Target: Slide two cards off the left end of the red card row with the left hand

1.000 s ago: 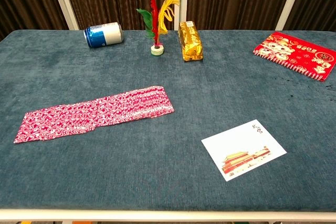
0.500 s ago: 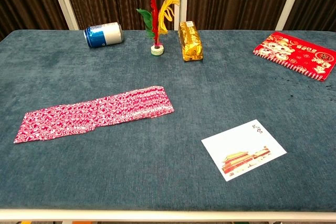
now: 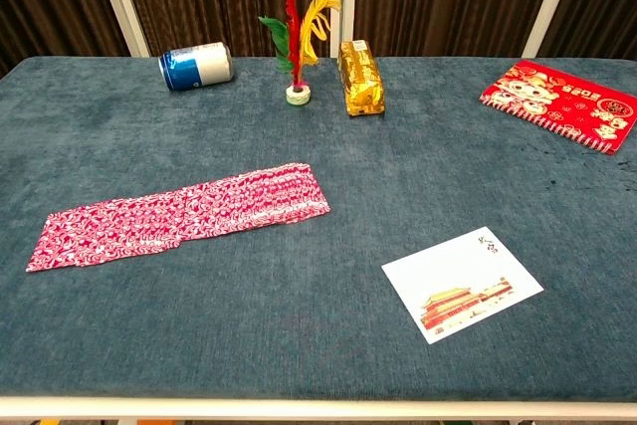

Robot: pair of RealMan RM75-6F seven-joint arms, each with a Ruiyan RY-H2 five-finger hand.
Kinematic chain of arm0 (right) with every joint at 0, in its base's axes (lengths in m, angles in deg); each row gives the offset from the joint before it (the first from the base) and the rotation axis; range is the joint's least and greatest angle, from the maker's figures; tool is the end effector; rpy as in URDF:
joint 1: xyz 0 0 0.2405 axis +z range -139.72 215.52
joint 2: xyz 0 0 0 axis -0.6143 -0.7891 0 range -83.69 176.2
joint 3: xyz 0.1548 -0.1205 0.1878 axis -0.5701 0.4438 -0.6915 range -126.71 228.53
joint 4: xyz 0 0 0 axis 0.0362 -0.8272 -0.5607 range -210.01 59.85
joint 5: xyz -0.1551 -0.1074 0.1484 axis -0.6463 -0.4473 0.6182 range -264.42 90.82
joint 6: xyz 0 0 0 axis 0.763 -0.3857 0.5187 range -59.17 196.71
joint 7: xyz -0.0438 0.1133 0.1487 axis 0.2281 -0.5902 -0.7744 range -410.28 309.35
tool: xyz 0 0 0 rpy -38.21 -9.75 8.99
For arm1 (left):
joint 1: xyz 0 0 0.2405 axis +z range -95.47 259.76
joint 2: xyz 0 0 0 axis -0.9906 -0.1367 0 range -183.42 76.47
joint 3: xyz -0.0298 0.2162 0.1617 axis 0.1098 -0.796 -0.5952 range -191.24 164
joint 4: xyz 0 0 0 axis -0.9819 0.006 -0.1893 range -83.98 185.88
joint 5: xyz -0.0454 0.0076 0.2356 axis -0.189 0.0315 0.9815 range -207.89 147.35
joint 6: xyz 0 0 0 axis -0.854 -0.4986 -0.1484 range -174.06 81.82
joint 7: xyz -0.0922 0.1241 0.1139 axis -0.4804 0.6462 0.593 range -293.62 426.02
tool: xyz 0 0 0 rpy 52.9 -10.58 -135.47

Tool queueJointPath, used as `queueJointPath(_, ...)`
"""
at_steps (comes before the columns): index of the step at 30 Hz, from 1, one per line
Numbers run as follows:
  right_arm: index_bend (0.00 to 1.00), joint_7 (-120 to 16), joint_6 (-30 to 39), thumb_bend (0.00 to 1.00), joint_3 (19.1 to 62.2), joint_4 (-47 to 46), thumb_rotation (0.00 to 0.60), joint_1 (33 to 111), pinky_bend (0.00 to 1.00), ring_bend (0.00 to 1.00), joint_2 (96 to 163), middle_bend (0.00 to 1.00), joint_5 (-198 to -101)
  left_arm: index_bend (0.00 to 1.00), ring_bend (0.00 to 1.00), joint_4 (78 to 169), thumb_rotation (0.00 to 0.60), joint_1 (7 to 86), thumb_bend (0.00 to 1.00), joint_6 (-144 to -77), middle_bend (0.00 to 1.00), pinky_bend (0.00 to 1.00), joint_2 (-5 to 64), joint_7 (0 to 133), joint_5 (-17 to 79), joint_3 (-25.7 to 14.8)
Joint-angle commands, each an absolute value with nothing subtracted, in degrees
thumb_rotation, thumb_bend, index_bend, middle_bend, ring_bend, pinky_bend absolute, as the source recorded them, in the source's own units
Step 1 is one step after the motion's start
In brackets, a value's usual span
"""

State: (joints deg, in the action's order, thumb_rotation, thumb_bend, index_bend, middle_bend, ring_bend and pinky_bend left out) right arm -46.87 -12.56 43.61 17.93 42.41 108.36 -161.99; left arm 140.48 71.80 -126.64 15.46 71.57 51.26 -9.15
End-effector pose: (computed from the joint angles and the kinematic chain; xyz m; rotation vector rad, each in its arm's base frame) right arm -0.3671 -0.2461 0.1665 1.2374 -0.9194 0.7692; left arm -0.3301 0.2716 0.1101 -1.4212 -0.8767 -0.8679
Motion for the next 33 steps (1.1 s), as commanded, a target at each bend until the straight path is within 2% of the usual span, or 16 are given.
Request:
queueJointPath(1,0.0,-46.96,-12.53,0.25,43.58,17.91,0.6,42.49,0.0,0.0,108.33,0.0,-162.14,0.11,0.0,140.51,0.6,71.71,0.07,-126.36,0.08,0.0,15.69,71.77,51.22,-9.3)
queueJointPath(13,0.0,-46.63,-12.55,0.25,43.37,18.21,0.6,42.72,0.0,0.0,108.37,0.0,-162.21,0.11,0.0,141.2,0.6,69.97,0.08,-122.76,0.08,0.0,17.05,70.69,54.32,-11.62)
queueJointPath(15,0.0,-46.69,-12.62,0.25,43.34,18.21,0.6,42.77,0.0,0.0,108.42,0.0,-162.38,0.11,0.0,140.86,0.6,69.48,0.17,-122.3,0.08,0.01,17.64,70.83,54.9,-11.77)
queueJointPath(17,0.0,-46.47,-12.51,0.25,43.32,18.24,0.6,42.87,0.0,0.0,108.39,0.0,-162.36,0.11,0.02,140.62,0.6,68.93,0.36,-121.48,0.09,0.06,18.3,71.31,55.05,-11.89)
queueJointPath(18,0.0,-46.35,-12.44,0.25,43.28,18.29,0.6,42.92,0.0,0.0,108.37,0.0,-162.27,0.11,0.08,140.55,0.6,68.71,0.48,-121.07,0.12,0.14,18.56,71.89,54.96,-11.95)
queueJointPath(20,0.0,-46.23,-12.29,0.25,43.15,18.42,0.6,43.05,0.0,0.0,108.34,0.0,-162.05,0.11,0.3,140.86,0.6,68.13,0.65,-119.43,0.27,0.39,18.84,73.46,54.43,-12.31)
queueJointPath(21,0.0,-46.23,-12.19,0.25,43.08,18.48,0.6,43.12,0.0,0.0,108.33,0.0,-161.95,0.11,0.38,141.31,0.6,67.74,0.67,-118.1,0.35,0.47,18.66,73.64,54.2,-12.74)
queueJointPath(22,0.0,-46.28,-12.05,0.25,43.02,18.54,0.6,43.19,0.0,0.0,108.32,0.0,-161.83,0.11,0.5,142.0,0.6,67.12,0.7,-116.01,0.47,0.57,18.2,73.7,53.9,-13.4)
queueJointPath(24,0.0,-46.33,-11.83,0.25,43.0,18.53,0.6,43.3,0.0,0.0,108.35,0.0,-161.74,0.11,0.65,143.04,0.6,65.99,0.73,-112.64,0.64,0.69,17.38,74.26,53.61,-14.5)
queueJointPath(25,0.0,-46.31,-11.71,0.25,42.99,18.48,0.6,43.38,0.0,0.0,108.38,0.0,-161.7,0.11,0.71,143.21,0.6,65.56,0.74,-111.6,0.71,0.72,17.22,74.84,53.58,-14.84)
queueJointPath(27,0.0,-46.3,-11.37,0.25,43.0,18.36,0.6,43.53,0.0,0.0,108.45,0.0,-161.54,0.11,0.76,143.24,0.6,64.89,0.75,-110.33,0.77,0.75,17.43,76.41,53.51,-15.16)
queueJointPath(33,0.0,-46.15,-10.35,0.25,42.88,17.88,0.6,43.97,0.0,0.0,108.65,0.0,-160.73,0.11,0.81,143.68,0.6,63.35,0.76,-107.04,0.81,0.76,18.88,79.23,52.12,-15.72)
